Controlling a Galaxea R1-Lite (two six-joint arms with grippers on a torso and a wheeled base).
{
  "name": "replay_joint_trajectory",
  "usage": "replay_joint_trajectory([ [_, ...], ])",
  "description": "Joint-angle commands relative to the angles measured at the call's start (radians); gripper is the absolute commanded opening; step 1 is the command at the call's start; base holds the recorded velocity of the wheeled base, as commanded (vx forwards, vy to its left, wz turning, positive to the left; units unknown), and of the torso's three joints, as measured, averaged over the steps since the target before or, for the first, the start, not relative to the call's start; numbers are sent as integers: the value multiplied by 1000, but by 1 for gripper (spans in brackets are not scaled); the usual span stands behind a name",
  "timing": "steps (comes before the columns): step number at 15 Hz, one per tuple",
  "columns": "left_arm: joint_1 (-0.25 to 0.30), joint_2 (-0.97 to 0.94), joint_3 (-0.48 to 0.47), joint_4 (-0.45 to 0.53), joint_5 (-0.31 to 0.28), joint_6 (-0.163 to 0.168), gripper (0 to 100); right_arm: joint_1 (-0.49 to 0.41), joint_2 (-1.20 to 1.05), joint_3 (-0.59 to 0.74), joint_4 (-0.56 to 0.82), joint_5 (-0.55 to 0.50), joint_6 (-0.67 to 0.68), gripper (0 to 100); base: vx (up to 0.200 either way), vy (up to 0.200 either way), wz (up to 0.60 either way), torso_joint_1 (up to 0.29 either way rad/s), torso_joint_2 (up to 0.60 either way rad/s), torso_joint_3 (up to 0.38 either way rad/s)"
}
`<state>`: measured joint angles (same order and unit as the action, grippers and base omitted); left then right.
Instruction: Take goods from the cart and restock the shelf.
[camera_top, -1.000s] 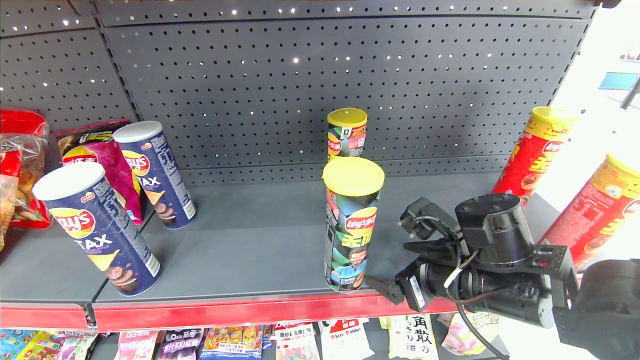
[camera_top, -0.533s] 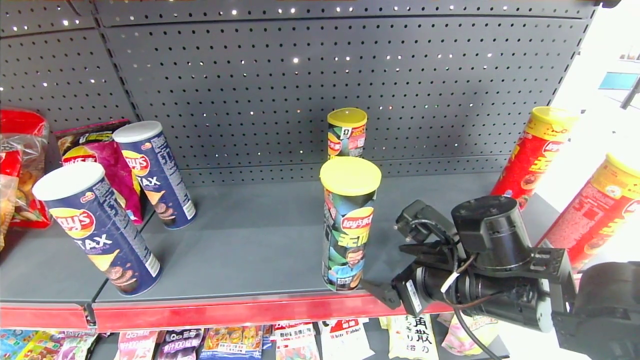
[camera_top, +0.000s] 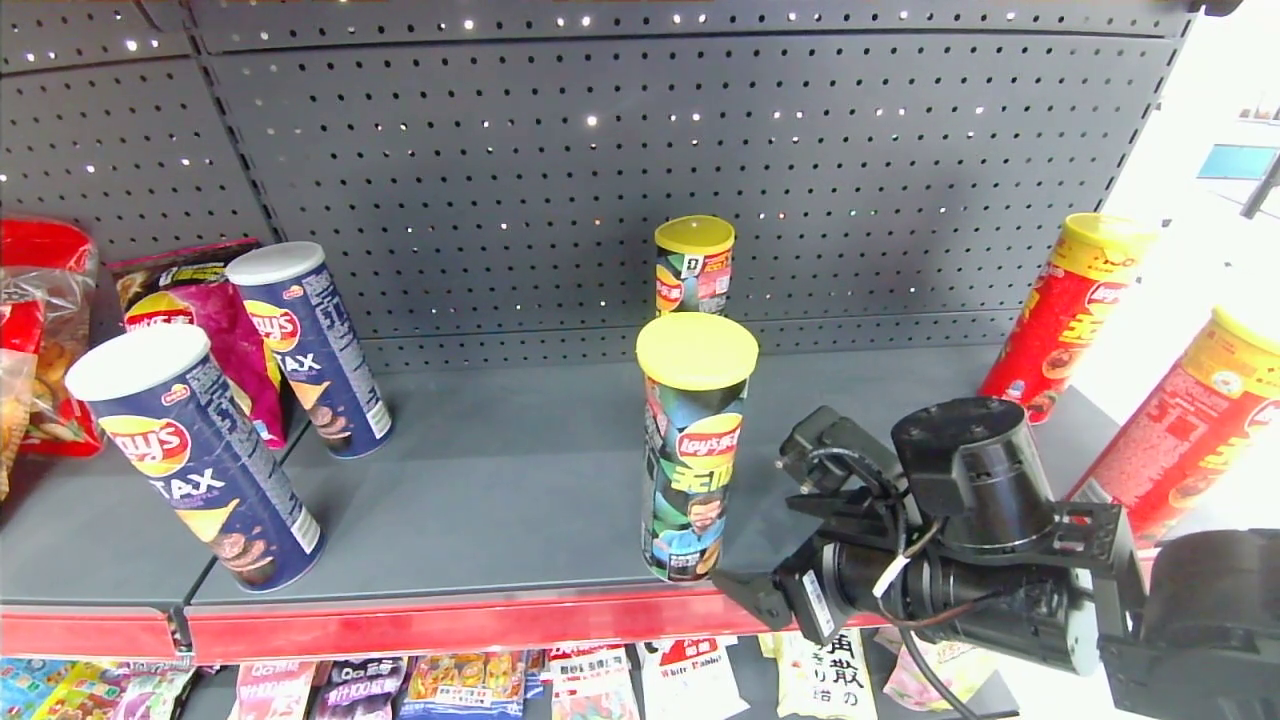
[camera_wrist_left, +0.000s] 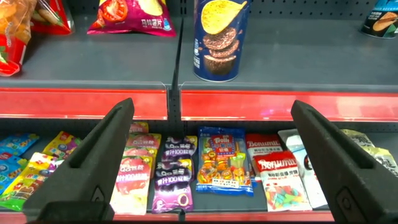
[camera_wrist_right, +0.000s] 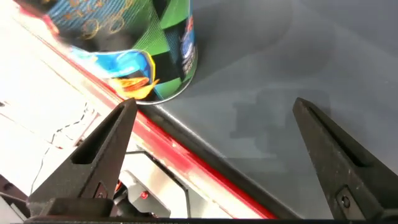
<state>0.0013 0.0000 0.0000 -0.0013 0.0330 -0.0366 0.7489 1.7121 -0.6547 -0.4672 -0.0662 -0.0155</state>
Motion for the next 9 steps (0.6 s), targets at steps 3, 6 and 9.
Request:
replay_joint_trajectory([
  [3,0,0,0,0,1,0,100,6,4,-3,-1,0,0,100,0,0,0,0,0,0],
  [6,0,0,0,0,1,0,100,23,7,-5,-2,0,3,100,0,0,0,0,0,0],
  [9,0,0,0,0,1,0,100,38,27,-5,-27,0,3,100,0,0,0,0,0,0],
])
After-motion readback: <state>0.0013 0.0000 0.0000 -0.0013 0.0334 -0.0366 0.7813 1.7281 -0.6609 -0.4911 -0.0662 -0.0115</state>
